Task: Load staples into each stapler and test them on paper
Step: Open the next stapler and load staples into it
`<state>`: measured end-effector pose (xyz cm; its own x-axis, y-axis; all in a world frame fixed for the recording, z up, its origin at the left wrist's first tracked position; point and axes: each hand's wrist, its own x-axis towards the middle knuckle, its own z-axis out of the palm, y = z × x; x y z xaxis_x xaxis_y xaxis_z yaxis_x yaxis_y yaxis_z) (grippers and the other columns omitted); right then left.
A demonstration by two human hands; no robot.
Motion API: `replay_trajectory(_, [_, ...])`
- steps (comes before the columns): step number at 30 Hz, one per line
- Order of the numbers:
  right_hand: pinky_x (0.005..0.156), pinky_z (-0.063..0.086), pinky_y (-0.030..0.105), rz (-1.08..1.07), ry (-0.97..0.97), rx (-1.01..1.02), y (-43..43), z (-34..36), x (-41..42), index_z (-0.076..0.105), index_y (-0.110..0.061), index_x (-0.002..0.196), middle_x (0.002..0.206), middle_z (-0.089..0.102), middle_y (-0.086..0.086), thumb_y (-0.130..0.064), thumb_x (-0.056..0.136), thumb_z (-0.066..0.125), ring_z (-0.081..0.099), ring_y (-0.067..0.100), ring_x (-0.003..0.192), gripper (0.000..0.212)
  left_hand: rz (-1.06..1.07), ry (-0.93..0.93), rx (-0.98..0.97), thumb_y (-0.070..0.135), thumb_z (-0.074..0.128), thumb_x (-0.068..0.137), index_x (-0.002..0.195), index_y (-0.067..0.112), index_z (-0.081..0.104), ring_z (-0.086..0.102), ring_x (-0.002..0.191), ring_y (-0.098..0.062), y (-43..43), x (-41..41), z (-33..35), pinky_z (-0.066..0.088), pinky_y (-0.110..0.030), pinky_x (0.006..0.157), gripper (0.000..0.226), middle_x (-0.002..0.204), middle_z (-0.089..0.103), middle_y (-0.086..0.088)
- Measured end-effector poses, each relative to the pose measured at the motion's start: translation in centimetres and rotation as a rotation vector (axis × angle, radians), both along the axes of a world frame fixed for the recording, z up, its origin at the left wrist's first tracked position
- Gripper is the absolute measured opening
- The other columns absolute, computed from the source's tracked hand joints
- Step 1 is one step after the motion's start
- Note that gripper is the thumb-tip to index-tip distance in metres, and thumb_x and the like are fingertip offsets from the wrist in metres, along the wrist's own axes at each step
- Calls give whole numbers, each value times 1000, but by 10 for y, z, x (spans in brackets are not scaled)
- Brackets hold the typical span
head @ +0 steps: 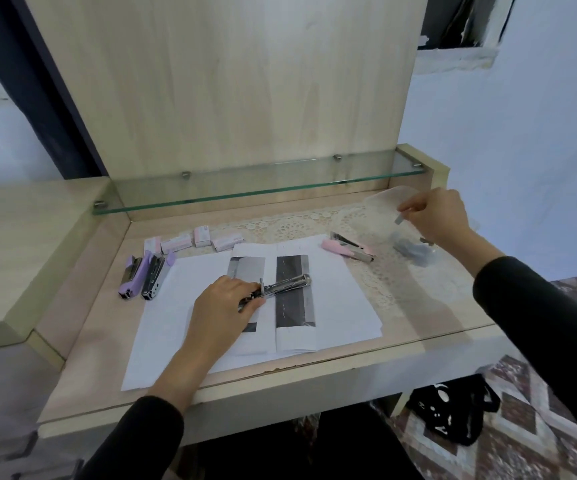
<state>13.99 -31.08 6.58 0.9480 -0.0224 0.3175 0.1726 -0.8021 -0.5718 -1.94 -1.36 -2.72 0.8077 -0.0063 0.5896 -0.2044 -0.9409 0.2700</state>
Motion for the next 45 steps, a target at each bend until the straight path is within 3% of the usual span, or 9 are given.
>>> replay_trajectory(6, [72, 56, 40, -12, 28, -27, -3, 1, -4, 72, -14, 82, 86, 70, 9, -2, 79, 52, 57, 22, 61, 23, 2, -17, 13, 11, 84, 62, 80, 7, 72, 61, 62, -22, 0, 0, 0, 42, -22, 58, 22, 70, 69, -2])
replay_trajectory(14, [73, 56, 34, 1, 54, 39, -8, 3, -3, 71, -10, 87, 76, 64, 5, -4, 80, 56, 61, 21, 61, 18, 13, -14, 16, 18, 80, 66, 80, 9, 72, 60, 61, -22, 0, -1, 1, 41, -20, 58, 18, 68, 68, -1])
replay_trajectory(18, [46, 48, 19, 66, -6, 59, 0, 8, -8, 71, -9, 88, 65, 61, 0, -4, 81, 57, 51, 6, 46, 16, 23, 10, 15, 14, 83, 63, 79, 8, 72, 60, 61, -22, -2, -2, 1, 41, -21, 58, 20, 68, 68, -2])
replay_trajectory(23, [63, 50, 23, 250, -25, 57, 28, 8, -24, 70, -21, 82, 76, 63, -2, -13, 80, 65, 53, 2, 51, 9, 8, 36, 4, 17, 79, 67, 80, 8, 72, 61, 63, -22, -2, -3, 3, 43, -21, 60, 17, 72, 70, -1])
replay_trajectory(26, [57, 38, 12, 382, 17, -21, 55, 0, -45, 72, -14, 91, 82, 66, 1, -12, 81, 65, 48, 1, 58, 12, 3, 49, 0, 25, 68, 69, 80, 9, 73, 61, 63, -20, -2, -3, 4, 42, -17, 60, 19, 74, 70, 1])
replay_trajectory(32, [71, 43, 23, 622, 139, -113, 96, -31, -79, 70, -15, 100, 100, 67, 1, -19, 78, 70, 55, 11, 76, 22, 2, 49, 6, 25, 66, 71, 81, 10, 72, 59, 66, -16, -1, -2, 4, 39, -15, 62, 19, 75, 69, 2])
replay_trajectory(37, [65, 30, 13, 670, 142, -85, 107, -51, -83, 70, -14, 101, 96, 64, 4, -13, 80, 67, 48, 11, 80, 22, -16, 22, 76, 28, 60, 77, 82, 10, 72, 60, 62, -20, -1, -1, 5, 44, -23, 61, 22, 73, 68, 1])
replay_trajectory(41, [65, 33, 5, 653, 103, 2, 106, -61, -84, 72, -13, 96, 88, 62, 1, -10, 78, 68, 46, 11, 74, 18, -23, 72, 104, 33, 55, 80, 82, 13, 70, 59, 64, -19, 0, 0, 9, 39, -24, 63, 25, 72, 66, 3])
replay_trajectory(45, [64, 31, 6, 631, 67, 73, 106, -68, -85, 73, -14, 91, 81, 59, -5, -8, 75, 70, 45, 6, 70, 17, -65, 277, 26, 33, 62, 85, 97, 18, 71, 58, 80, -14, 4, 3, 31, 41, -23, 72, 21, 88, 67, 5])
